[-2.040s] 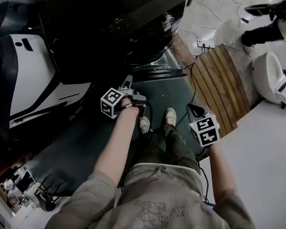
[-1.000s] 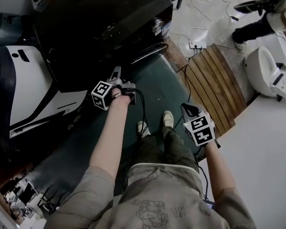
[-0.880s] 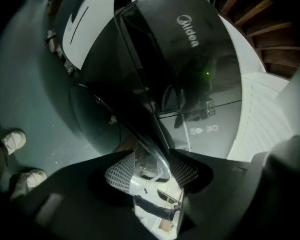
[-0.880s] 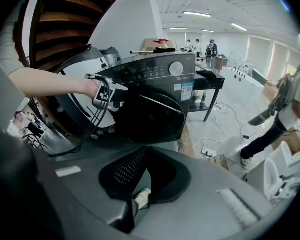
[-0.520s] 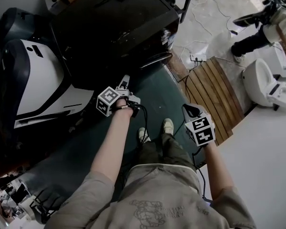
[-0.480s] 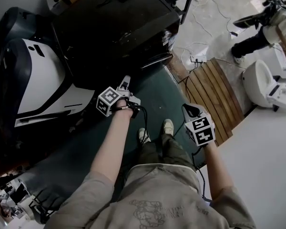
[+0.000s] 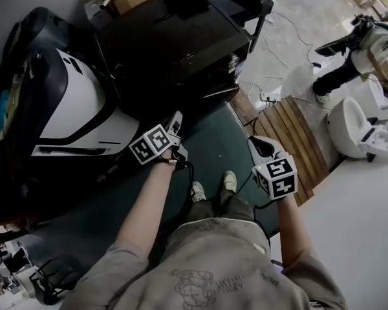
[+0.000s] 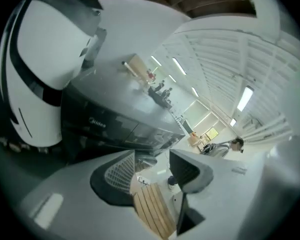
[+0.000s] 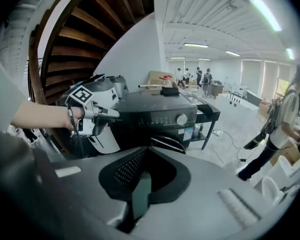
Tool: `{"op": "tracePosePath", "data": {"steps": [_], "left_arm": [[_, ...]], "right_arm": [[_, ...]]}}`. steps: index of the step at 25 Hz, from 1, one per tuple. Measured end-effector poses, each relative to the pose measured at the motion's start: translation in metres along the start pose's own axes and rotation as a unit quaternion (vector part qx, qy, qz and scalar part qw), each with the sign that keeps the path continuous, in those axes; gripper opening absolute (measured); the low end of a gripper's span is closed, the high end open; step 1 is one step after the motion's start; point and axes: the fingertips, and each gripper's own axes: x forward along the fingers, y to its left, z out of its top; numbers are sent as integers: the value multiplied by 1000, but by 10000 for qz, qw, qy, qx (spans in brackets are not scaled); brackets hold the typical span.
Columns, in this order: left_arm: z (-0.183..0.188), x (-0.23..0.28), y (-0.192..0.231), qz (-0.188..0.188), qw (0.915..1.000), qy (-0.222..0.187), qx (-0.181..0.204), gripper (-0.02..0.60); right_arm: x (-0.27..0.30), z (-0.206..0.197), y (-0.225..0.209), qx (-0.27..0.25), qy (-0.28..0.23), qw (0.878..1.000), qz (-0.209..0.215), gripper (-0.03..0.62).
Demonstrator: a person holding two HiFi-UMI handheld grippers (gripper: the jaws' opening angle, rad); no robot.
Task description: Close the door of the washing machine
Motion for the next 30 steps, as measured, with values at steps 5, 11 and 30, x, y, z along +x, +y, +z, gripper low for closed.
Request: {"op": "tracePosePath", "data": {"steps": [5,11,30], "left_arm": [[28,-48,-35,-196,9933,-316,1097,218],[44,-101,-78,-376,9693,-570,2360,218],[92,-272,-168,-584,8889,-1956,4100,55]], "right_arm": [[-38,40,13,-37,-550,9985,-71,28],[-79,89,40,-404,-1165,9924,-26,28],[-186,193,111,-1158,-2831,9517,256,28]]}}
